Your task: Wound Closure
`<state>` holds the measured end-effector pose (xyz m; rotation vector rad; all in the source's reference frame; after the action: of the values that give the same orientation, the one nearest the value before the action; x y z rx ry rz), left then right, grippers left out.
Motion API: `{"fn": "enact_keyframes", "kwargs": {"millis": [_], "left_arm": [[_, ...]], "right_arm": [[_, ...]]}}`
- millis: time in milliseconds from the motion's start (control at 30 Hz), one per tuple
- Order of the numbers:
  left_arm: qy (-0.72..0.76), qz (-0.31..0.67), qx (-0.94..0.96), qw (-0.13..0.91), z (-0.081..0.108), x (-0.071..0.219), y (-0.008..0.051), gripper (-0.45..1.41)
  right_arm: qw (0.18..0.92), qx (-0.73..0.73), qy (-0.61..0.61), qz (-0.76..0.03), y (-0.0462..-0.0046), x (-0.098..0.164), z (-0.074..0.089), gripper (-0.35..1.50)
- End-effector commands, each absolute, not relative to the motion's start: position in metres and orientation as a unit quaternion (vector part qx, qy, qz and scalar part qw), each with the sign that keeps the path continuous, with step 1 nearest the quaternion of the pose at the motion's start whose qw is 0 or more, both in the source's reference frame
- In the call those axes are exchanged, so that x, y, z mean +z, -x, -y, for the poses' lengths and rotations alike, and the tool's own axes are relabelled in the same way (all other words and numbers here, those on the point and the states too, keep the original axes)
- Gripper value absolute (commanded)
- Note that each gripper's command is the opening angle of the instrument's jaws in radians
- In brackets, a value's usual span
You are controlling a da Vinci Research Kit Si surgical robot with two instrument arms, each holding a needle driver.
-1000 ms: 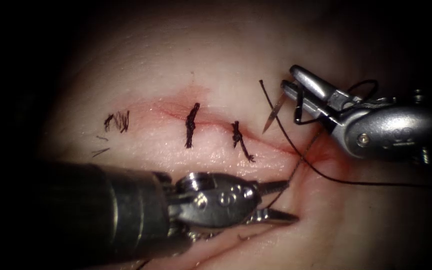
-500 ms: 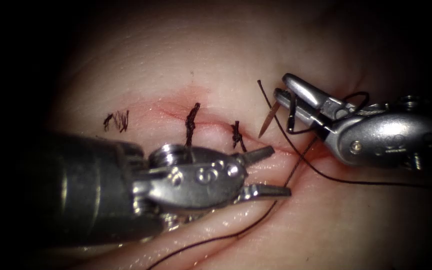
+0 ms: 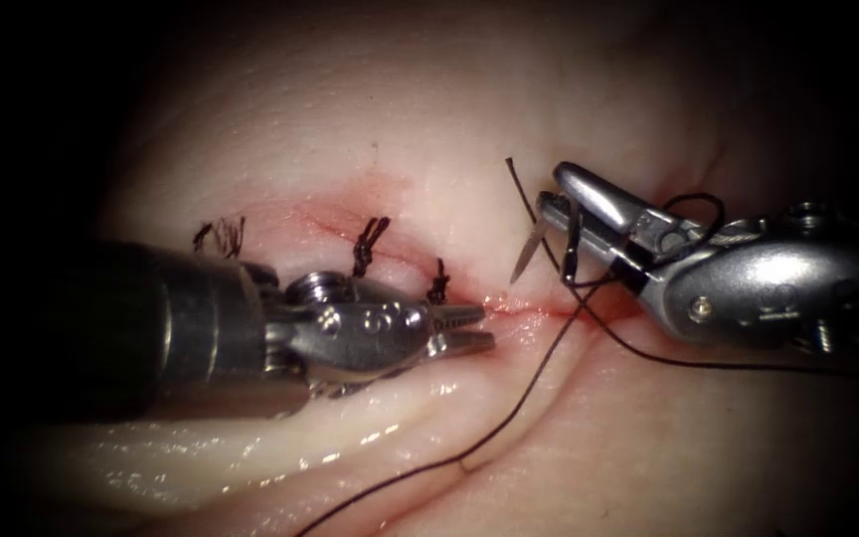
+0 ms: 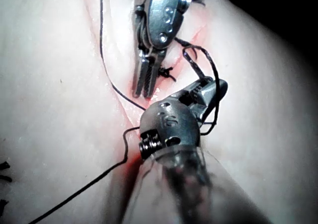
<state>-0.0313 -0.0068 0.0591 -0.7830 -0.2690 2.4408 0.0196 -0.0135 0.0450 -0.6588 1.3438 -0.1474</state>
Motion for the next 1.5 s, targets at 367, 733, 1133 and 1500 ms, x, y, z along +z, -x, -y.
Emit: {"fn": "enact_keyframes", "kwargs": {"millis": [367, 733, 1133, 1500], "left_arm": [[0.293, 0.11, 0.908, 0.277, 0.0076, 0.0601, 0.0325, 0.19], [0.295, 0.12, 0.906, 0.279, 0.0076, 0.0587, 0.0327, 0.26], [0.295, 0.122, 0.906, 0.279, 0.0075, 0.0585, 0.0327, 0.26], [0.295, 0.122, 0.906, 0.279, 0.0074, 0.0584, 0.0326, 0.26]], "right_arm": [[0.722, -0.07, 0.311, -0.614, -0.0207, 0.0456, 0.014, -0.35], [0.702, -0.109, 0.371, -0.599, -0.0209, 0.0459, 0.0152, -0.35], [0.693, -0.098, 0.378, -0.607, -0.0207, 0.0441, 0.0155, -0.35], [0.687, -0.092, 0.388, -0.608, -0.02, 0.0421, 0.0148, -0.35]]}}
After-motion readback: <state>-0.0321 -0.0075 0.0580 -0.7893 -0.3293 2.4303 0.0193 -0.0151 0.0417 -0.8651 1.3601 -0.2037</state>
